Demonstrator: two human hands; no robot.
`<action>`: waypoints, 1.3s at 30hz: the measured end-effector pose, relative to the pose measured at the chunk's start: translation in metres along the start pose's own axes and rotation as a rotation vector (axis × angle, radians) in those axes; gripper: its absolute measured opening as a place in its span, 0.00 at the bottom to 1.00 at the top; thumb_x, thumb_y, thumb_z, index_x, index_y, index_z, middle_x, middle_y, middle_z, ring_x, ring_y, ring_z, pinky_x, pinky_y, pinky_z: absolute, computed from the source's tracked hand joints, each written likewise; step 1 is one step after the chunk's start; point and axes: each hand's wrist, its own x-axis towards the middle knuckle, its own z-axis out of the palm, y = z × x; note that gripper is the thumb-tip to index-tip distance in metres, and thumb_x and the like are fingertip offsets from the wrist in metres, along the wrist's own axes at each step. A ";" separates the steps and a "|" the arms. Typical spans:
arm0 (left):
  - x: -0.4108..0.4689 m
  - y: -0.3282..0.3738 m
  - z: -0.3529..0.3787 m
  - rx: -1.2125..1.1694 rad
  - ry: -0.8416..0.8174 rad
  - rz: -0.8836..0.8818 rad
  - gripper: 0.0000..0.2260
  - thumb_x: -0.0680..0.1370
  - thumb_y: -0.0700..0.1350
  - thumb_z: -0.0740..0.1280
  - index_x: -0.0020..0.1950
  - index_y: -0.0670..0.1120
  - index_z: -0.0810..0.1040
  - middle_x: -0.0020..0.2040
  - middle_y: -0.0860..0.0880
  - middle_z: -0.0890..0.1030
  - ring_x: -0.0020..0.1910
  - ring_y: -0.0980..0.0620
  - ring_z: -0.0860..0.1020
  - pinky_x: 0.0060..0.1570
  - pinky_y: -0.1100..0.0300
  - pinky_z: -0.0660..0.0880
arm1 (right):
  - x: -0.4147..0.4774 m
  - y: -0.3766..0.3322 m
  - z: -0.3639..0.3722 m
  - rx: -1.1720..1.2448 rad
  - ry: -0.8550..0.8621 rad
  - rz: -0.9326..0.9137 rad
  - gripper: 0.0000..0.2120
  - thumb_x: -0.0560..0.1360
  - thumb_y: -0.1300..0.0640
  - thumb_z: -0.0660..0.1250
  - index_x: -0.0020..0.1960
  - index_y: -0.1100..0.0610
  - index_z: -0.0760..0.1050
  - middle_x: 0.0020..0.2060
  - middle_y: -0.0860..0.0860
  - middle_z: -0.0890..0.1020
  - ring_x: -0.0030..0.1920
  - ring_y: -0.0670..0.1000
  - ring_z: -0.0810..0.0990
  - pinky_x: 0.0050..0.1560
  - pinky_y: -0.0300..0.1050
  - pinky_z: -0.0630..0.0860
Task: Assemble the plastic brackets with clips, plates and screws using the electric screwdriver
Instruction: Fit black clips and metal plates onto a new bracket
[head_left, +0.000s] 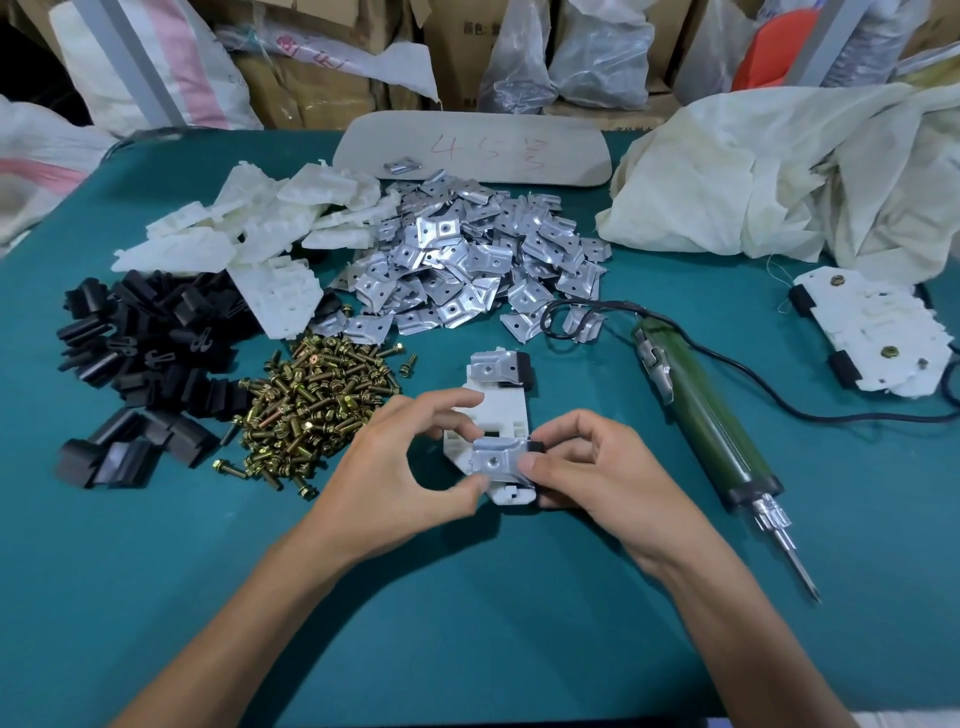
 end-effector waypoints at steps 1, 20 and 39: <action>-0.001 -0.002 0.000 -0.016 -0.006 -0.015 0.28 0.68 0.52 0.78 0.66 0.61 0.75 0.54 0.61 0.82 0.58 0.52 0.75 0.60 0.60 0.70 | 0.001 -0.001 0.002 0.029 0.005 -0.008 0.11 0.73 0.65 0.77 0.51 0.59 0.78 0.36 0.55 0.84 0.36 0.52 0.83 0.40 0.42 0.83; 0.058 0.006 -0.003 -0.686 0.047 -0.097 0.27 0.71 0.43 0.78 0.67 0.58 0.75 0.51 0.42 0.85 0.47 0.48 0.83 0.50 0.58 0.80 | 0.044 -0.037 -0.006 0.292 -0.055 -0.291 0.16 0.67 0.62 0.75 0.53 0.59 0.76 0.42 0.57 0.82 0.38 0.50 0.84 0.40 0.42 0.83; 0.056 0.002 -0.003 -0.776 0.026 -0.132 0.26 0.73 0.38 0.74 0.69 0.52 0.73 0.51 0.41 0.86 0.50 0.46 0.84 0.57 0.56 0.79 | 0.047 -0.033 -0.003 0.238 -0.050 -0.331 0.10 0.68 0.59 0.77 0.48 0.50 0.83 0.38 0.51 0.82 0.38 0.48 0.83 0.42 0.42 0.83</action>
